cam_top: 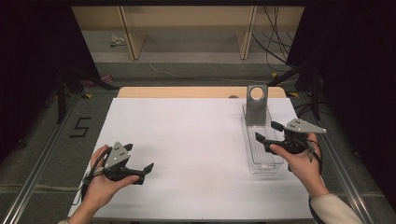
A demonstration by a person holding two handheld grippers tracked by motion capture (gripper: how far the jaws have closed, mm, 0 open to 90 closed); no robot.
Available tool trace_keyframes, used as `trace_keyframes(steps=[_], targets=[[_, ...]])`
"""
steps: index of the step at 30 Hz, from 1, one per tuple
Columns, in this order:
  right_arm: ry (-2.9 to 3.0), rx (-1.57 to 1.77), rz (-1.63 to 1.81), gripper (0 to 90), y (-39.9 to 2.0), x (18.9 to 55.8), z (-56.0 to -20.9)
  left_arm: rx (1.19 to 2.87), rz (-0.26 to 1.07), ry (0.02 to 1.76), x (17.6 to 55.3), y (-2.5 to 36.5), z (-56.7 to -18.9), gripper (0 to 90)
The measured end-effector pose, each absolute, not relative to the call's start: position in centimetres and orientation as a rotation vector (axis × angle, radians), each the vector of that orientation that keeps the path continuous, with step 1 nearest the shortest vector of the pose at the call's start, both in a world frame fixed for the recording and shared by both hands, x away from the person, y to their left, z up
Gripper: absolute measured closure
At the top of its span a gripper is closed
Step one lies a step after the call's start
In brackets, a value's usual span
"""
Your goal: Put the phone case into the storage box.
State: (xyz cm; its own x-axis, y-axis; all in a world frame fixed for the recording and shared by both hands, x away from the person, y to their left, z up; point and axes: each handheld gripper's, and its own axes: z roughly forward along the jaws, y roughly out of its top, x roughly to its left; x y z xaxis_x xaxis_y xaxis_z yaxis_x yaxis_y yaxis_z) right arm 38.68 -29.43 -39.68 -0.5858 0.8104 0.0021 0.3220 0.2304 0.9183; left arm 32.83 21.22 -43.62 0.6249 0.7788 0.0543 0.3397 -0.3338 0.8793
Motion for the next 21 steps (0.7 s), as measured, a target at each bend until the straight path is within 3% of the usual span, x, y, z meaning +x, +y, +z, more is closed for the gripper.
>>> trace_keyframes(steps=[21], targets=[[2.034,1.003,1.364,21.8,-29.7,36.7,-40.3,1.927,0.598,0.876,32.7,21.1,-43.5,0.0]])
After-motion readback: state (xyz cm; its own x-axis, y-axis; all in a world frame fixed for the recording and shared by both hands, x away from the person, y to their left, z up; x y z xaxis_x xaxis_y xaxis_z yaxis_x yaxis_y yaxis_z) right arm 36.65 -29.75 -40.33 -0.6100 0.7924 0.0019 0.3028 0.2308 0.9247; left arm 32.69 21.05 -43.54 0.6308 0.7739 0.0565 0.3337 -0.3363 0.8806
